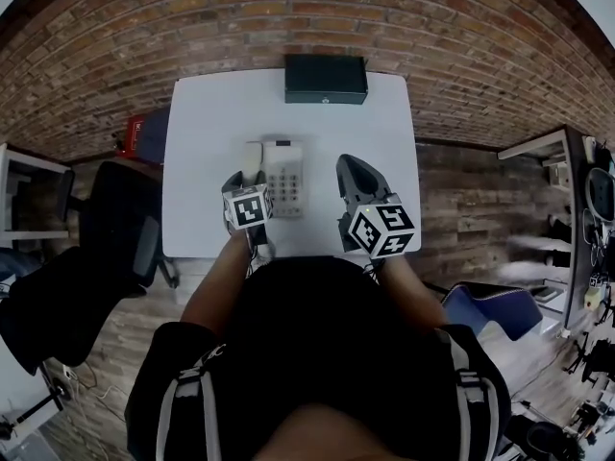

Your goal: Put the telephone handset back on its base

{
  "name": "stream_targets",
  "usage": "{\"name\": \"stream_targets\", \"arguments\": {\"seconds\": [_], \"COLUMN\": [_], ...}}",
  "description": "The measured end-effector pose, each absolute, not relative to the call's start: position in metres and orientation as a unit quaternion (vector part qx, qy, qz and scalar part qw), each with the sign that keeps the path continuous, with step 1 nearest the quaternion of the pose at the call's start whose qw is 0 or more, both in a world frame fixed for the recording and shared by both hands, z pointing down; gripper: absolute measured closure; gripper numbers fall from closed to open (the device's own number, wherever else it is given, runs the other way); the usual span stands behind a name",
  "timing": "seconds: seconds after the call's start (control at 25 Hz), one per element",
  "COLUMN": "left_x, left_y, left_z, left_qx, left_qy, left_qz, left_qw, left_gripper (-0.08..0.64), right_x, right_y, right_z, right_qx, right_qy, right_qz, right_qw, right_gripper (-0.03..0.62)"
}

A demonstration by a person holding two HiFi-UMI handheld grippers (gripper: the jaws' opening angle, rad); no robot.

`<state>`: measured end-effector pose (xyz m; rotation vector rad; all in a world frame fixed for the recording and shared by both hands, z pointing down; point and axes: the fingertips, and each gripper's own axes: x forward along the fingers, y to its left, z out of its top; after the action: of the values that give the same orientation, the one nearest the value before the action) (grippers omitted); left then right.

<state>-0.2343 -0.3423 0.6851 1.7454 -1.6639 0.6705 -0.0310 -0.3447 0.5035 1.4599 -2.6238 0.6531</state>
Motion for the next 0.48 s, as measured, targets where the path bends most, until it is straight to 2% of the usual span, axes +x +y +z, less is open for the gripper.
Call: {"name": "stream_targets", "arguments": {"seconds": [0.48], "left_x": [-0.232], "left_y": [-0.343], "left_z": [0.697], "left_qx": [0.654], "left_qy": [-0.635], "left_qz": [0.284], "left_qw": [0.299], "left_gripper": [0.347], "right_x": [-0.029], "right_y": [-0.344], "right_z": [0.500], "right_qx": [0.484], "right_qy": [-0.852], "right_qz": [0.191], "right_qw": [0.047], "right_gripper": [0.594]}}
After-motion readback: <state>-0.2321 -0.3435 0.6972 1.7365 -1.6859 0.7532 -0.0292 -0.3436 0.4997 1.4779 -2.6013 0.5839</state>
